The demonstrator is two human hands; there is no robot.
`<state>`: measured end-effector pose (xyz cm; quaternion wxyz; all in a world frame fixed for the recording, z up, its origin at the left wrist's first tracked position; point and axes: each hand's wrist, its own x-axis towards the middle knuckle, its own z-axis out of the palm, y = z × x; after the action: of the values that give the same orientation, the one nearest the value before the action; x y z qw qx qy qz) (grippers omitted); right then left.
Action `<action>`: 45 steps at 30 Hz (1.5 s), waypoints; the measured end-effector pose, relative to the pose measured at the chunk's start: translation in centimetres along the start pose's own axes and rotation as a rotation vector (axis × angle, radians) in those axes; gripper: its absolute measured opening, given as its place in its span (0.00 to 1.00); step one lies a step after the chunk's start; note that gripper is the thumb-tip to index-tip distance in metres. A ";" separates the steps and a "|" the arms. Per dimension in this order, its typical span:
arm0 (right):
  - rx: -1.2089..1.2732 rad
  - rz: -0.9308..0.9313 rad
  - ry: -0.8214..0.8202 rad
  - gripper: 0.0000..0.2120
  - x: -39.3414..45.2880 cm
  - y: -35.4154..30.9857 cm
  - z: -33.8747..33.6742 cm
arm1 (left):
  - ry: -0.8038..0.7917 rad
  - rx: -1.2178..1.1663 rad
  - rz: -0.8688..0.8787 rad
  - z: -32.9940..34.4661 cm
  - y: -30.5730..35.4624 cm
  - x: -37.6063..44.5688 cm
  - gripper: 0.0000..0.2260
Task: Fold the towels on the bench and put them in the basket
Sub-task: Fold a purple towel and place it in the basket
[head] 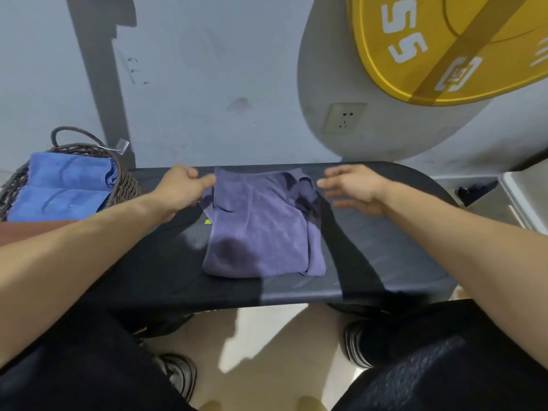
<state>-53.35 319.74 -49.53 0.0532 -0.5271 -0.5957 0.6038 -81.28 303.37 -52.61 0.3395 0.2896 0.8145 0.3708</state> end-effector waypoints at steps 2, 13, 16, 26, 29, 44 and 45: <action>-0.265 0.143 -0.012 0.14 0.6 1.9 0.5 | -0.081 0.218 -0.152 0.2 -1.9 -0.6 0.16; -0.666 0.253 -0.095 0.17 -1.6 9.5 5.8 | -0.410 0.487 -0.266 3.9 -8.3 -6.2 0.10; -0.539 -0.018 0.142 0.11 -1.5 8.7 5.1 | -0.283 0.515 -0.097 2.9 -7.4 -5.8 0.13; -0.390 -0.051 -0.191 0.04 -3.2 7.0 -2.6 | -0.382 0.117 0.161 1.1 -7.5 -8.9 0.12; -0.689 0.009 -0.245 0.04 -3.6 9.2 -3.5 | -0.533 0.207 0.073 0.9 -8.5 -9.7 0.13; -1.130 -0.472 -0.120 0.02 0.5 1.0 10.2 | -0.659 0.378 -0.206 2.3 -11.9 -11.3 0.09; -1.079 -0.494 -0.111 0.04 2.0 0.1 11.9 | -0.663 0.342 -0.224 2.2 -11.9 -11.3 0.11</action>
<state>-62.49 313.19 -53.90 -0.1146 -0.2931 -0.9252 0.2122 -75.43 289.44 -59.42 0.5696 0.3552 0.7372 0.0767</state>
